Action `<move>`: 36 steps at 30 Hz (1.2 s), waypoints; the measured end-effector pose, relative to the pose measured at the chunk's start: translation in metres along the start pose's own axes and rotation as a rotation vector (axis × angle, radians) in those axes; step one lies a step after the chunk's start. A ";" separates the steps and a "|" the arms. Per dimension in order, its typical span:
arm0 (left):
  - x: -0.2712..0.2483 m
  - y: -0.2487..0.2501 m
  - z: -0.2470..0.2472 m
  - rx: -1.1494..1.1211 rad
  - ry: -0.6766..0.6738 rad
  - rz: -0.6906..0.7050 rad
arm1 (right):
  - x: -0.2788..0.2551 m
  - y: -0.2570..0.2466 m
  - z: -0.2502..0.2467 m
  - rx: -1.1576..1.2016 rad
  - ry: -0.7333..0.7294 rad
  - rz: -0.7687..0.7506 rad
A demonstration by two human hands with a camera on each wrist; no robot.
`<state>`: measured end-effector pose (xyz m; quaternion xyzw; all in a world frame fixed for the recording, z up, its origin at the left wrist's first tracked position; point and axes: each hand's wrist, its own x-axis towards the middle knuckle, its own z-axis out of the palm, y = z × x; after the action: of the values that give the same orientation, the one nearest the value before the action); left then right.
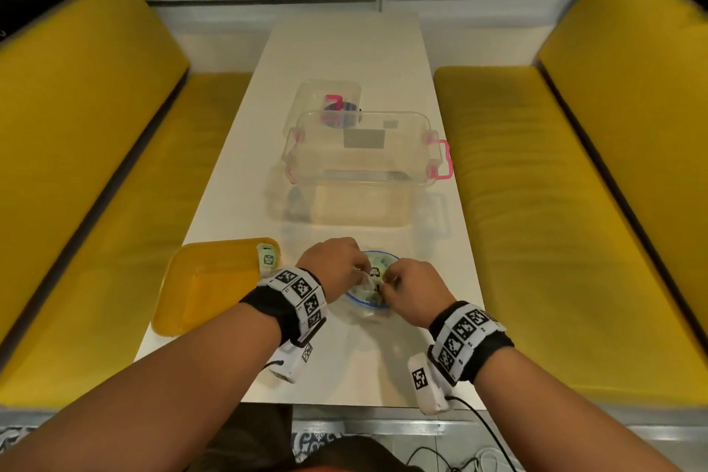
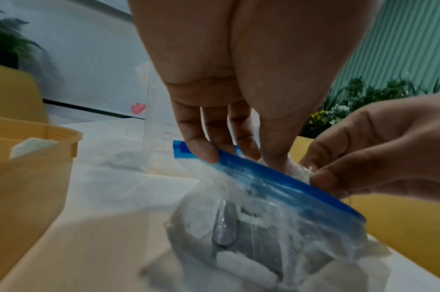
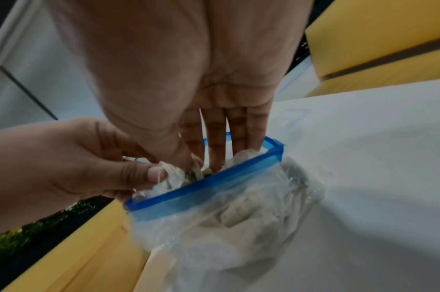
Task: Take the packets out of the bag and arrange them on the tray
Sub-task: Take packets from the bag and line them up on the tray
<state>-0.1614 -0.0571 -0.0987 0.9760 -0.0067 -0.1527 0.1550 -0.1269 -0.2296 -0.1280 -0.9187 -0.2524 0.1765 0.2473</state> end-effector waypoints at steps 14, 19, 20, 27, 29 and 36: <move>0.009 -0.025 -0.019 -0.407 0.177 0.058 | 0.022 -0.003 0.005 0.427 0.330 0.155; 0.009 -0.024 -0.033 -0.440 0.208 0.101 | 0.030 -0.009 0.000 0.435 0.329 0.139; 0.009 -0.025 -0.036 -0.419 0.215 0.112 | 0.031 -0.010 -0.002 0.442 0.337 0.130; 0.001 -0.035 -0.065 -0.099 0.257 0.166 | 0.037 -0.022 -0.011 0.759 0.374 0.093; -0.005 -0.036 -0.073 -0.013 0.287 0.159 | 0.039 -0.028 -0.013 0.800 0.356 0.104; -0.024 -0.034 -0.096 -0.012 0.264 0.095 | 0.041 -0.030 -0.017 0.678 0.311 0.099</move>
<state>-0.1566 0.0050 -0.0153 0.9853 -0.0314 -0.0155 0.1673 -0.0968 -0.1906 -0.1060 -0.8117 -0.0944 0.1203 0.5638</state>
